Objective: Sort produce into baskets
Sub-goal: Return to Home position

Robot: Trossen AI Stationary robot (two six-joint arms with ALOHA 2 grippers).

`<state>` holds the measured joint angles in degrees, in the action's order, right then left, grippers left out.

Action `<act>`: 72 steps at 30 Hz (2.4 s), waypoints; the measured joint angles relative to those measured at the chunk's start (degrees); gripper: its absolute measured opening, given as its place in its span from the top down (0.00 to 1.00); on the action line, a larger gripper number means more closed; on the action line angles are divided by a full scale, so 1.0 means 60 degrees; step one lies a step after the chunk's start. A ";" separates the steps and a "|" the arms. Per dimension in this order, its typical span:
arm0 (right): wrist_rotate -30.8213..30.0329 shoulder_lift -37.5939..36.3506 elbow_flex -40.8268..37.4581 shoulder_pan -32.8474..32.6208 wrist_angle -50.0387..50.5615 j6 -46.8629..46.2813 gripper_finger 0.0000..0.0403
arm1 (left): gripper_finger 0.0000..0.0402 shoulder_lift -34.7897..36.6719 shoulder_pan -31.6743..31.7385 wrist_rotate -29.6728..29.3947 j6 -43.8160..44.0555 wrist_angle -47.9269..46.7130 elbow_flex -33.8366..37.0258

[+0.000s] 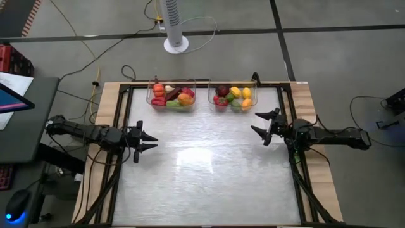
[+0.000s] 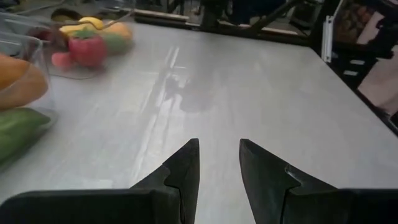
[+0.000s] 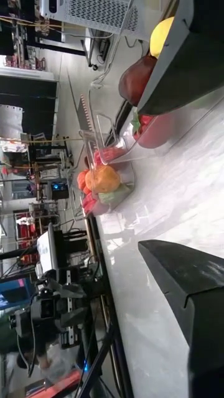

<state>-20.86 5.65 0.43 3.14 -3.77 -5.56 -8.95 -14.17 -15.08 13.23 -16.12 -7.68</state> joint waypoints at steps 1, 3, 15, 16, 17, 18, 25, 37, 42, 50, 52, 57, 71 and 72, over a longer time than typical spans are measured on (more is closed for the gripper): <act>0.0004 0.0000 0.0000 0.0000 0.0014 0.0000 0.09 | 0.75 0.0000 0.0000 -0.0058 -0.0010 -0.0010 0.0000; 0.0000 0.0000 -0.0002 0.0000 0.0018 0.0000 0.09 | 0.75 0.0000 0.0000 -0.0295 -0.0014 0.0055 0.0000; 0.0000 0.0000 -0.0004 0.0000 0.0033 0.0000 0.09 | 0.75 0.0000 0.0005 -0.1534 0.1336 0.0295 0.0000; -0.0003 0.0000 -0.0004 0.0000 0.0033 0.0000 0.09 | 0.75 0.0000 0.0005 -0.1532 0.1202 0.0213 -0.0001; -0.0002 0.0000 -0.0004 0.0000 0.0036 0.0000 0.09 | 0.75 -0.0004 0.0004 -0.1531 0.1131 0.0161 0.0000; -0.0003 0.0000 -0.0004 0.0000 0.0036 0.0000 0.09 | 0.75 -0.0004 0.0004 -0.1528 0.1119 0.0139 0.0000; -0.0004 0.0000 -0.0004 -0.0001 0.0040 0.0000 0.09 | 0.75 0.0602 0.0223 -0.1438 0.1662 0.0492 0.0000; -0.0007 -0.0004 -0.0007 -0.0004 0.0036 0.0000 0.09 | 0.75 0.1479 0.1668 0.1084 -0.1865 0.2627 0.0530; -0.0005 0.0000 -0.0007 -0.0004 0.0036 -0.0004 0.09 | 0.75 0.1464 0.1690 0.2546 -0.3330 0.3784 0.1180; -0.0006 -0.0002 -0.0007 -0.0004 0.0036 -0.0001 0.09 | 0.75 0.1475 0.1982 0.2826 -0.3482 0.3141 0.1185; -0.0004 0.0000 -0.0011 -0.0004 0.0036 0.0000 0.09 | 0.75 0.1461 0.2062 0.2509 -0.3234 0.2984 0.1188; -0.0007 -0.0001 -0.0010 -0.0004 0.0036 0.0000 0.09 | 0.75 0.1477 0.2342 0.1964 -0.3063 0.3041 0.1191; -0.0004 -0.0004 -0.0011 -0.0004 0.0036 -0.0001 0.09 | 0.75 0.1479 0.2364 0.1951 -0.3033 0.3053 0.1202; -0.0005 -0.0002 -0.0011 -0.0004 0.0036 0.0000 0.09 | 0.75 0.1475 0.2364 0.1951 -0.3069 0.3053 0.1202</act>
<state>-20.89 5.64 0.36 3.11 -3.55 -5.56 -0.10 0.01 -3.38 -5.19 2.20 -0.47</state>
